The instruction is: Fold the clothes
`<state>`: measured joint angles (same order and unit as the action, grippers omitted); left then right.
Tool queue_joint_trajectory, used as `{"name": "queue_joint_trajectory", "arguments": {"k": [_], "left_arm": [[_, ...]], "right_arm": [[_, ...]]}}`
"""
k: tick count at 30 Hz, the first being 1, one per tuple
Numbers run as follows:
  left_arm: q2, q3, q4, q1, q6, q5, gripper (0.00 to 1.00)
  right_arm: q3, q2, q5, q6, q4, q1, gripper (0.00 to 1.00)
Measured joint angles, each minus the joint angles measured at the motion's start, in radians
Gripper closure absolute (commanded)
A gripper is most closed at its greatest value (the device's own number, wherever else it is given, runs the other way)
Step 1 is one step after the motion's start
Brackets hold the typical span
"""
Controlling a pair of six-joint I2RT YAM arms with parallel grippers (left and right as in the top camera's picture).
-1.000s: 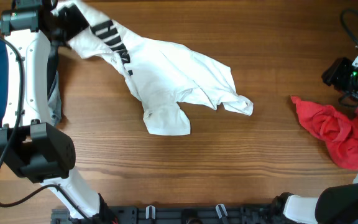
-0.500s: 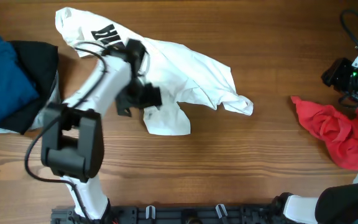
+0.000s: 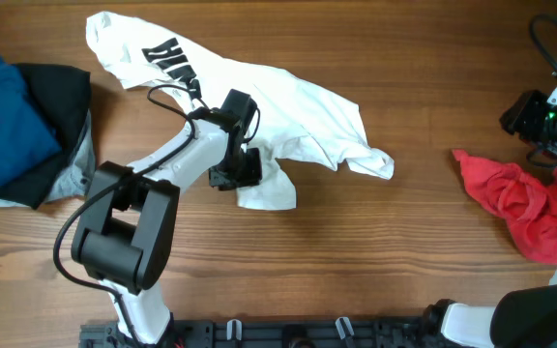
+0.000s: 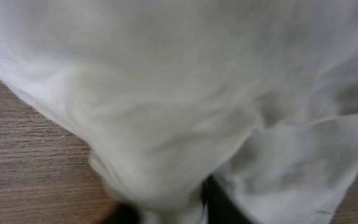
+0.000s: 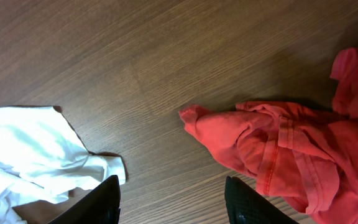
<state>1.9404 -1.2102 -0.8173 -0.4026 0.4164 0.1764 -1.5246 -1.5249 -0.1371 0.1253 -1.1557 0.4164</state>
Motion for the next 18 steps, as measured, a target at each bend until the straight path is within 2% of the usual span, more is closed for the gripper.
{"name": "queue_joint_trajectory", "arguments": {"k": [4, 7, 12, 15, 18], "left_arm": [[-0.009, 0.003, -0.045, 0.017, -0.007, -0.021, 0.96], [-0.089, 0.0, -0.149, 0.081, -0.008, -0.105, 0.96], [-0.432, -0.077, -0.214, 0.255, -0.011, -0.218, 0.96], [-0.632, -0.1, -0.22, 0.357, -0.011, -0.247, 0.96], [-0.748, -0.101, -0.267, 0.441, -0.011, -0.262, 0.96]], "right_arm": [[0.0, 0.0, 0.0, 0.0, 0.0, 0.0, 0.46], [0.0, 0.0, -0.006, 0.0, 0.0, 0.0, 0.49], [0.011, 0.0, -0.077, -0.067, 0.0, -0.046, 0.51], [0.051, 0.0, -0.1, -0.117, -0.013, -0.154, 0.48], [0.126, -0.001, -0.117, -0.144, -0.009, -0.304, 0.45]]}}
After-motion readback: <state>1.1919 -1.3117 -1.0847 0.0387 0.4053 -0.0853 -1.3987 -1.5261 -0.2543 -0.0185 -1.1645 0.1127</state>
